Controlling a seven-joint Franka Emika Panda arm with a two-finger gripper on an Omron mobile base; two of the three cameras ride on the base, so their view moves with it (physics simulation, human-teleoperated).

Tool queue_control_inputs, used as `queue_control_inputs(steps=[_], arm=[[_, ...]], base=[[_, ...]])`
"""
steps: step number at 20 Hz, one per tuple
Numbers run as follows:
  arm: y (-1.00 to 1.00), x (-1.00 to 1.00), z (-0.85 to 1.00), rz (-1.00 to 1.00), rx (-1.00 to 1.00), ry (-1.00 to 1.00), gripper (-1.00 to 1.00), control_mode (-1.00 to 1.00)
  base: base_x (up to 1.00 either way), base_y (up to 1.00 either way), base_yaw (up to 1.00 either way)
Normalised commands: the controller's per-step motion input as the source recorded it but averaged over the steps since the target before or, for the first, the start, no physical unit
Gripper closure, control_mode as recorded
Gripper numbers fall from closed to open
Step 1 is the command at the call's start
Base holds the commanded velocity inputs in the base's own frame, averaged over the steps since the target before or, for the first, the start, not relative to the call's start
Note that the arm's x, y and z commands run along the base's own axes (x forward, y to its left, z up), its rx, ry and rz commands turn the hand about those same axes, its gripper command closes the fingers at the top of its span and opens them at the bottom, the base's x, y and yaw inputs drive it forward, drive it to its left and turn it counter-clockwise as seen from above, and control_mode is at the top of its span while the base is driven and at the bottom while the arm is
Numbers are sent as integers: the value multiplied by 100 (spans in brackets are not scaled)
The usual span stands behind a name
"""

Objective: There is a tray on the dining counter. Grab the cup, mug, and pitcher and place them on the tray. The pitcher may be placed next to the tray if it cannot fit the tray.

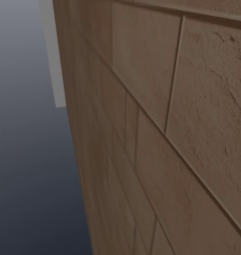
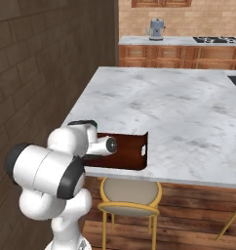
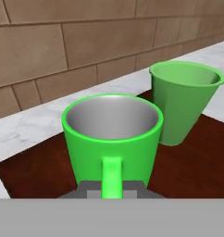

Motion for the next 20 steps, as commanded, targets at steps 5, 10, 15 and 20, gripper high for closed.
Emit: queue_control_inputs(steps=[5, 10, 15, 20], arm=[[3, 31, -28, 0, 0, 0, 100, -100], [1, 12, -15, 1, 0, 0, 100, -100], [0, 0, 0, 0, 0, 0, 100, -100], [0, 0, 0, 0, 0, 0, 100, -100]], base=[[0, 0, 0], [0, 0, 0], [0, 0, 0], [0, 0, 0]])
